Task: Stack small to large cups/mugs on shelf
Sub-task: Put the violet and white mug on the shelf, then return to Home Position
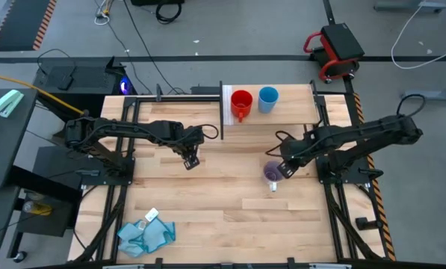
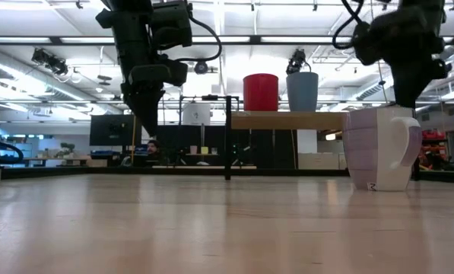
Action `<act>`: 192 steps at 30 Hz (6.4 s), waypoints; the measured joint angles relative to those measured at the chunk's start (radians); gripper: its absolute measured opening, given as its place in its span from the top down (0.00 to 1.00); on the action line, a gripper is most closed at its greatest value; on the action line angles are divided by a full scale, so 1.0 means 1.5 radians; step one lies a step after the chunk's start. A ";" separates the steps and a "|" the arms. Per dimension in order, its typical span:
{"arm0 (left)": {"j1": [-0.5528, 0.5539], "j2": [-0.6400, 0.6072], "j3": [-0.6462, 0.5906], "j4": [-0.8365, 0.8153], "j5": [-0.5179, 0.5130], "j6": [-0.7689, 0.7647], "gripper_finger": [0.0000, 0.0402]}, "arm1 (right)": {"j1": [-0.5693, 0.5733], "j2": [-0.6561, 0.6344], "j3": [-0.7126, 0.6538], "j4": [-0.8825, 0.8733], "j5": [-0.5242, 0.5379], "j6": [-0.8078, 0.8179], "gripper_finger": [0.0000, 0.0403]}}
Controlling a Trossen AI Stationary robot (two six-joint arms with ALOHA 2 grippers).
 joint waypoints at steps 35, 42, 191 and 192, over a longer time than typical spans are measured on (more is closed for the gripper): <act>0.000 0.000 0.000 0.004 0.000 0.006 0.91 | 0.000 0.105 -0.010 0.074 0.054 -0.038 0.97; 0.000 0.000 0.000 0.004 0.000 0.006 0.90 | -0.011 0.105 -0.009 0.069 0.053 -0.078 0.98; 0.000 0.000 0.000 0.006 0.018 0.011 0.94 | -0.597 0.125 0.696 -0.314 0.040 -0.547 0.84; 0.000 0.000 0.000 0.007 0.018 0.010 0.94 | -0.576 0.109 0.701 -0.315 0.022 -0.542 0.84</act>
